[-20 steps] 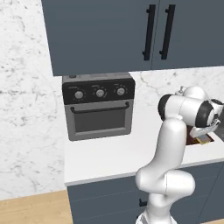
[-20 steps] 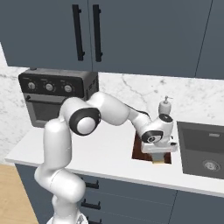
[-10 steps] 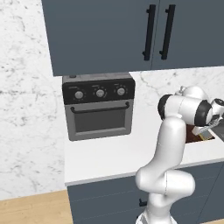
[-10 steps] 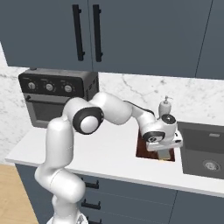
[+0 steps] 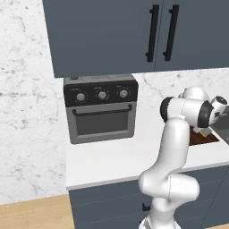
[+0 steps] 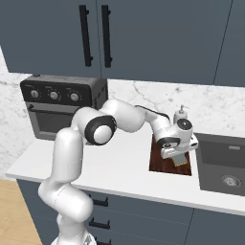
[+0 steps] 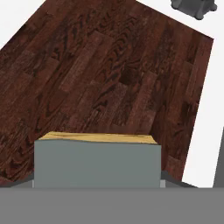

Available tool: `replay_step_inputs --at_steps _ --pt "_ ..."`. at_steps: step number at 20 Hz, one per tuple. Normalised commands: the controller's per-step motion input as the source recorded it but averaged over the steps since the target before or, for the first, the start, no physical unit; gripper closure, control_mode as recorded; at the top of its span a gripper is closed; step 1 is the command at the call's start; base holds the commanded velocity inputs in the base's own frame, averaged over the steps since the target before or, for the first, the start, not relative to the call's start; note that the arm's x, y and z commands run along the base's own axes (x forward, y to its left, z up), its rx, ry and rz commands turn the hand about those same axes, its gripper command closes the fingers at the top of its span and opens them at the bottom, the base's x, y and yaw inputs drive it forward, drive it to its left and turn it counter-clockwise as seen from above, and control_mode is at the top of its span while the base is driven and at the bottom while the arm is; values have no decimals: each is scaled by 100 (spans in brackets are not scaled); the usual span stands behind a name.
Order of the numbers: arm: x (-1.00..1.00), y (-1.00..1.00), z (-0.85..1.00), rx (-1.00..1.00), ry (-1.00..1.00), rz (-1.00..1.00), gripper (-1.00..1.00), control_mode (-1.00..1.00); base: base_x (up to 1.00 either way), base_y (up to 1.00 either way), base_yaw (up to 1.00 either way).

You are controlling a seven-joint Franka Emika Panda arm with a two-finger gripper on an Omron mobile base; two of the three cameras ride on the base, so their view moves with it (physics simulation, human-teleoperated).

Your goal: Pick up the sponge from the counter and clean the cutting board by briefly scrubbing or pressing down on the cutting board. Once finished, release the sponge.

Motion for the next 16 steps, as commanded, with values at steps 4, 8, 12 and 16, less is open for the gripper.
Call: replay_step_inputs --at_steps 4,8,12,16 --pt "74 -3 1 2 0 11 100 -100 0 0 0" --pt "78 -6 0 6 0 10 100 -100 0 0 0" --pt "58 -8 0 8 0 9 100 -100 0 0 0" --pt "-12 -1 0 11 0 12 100 -100 0 0 0"
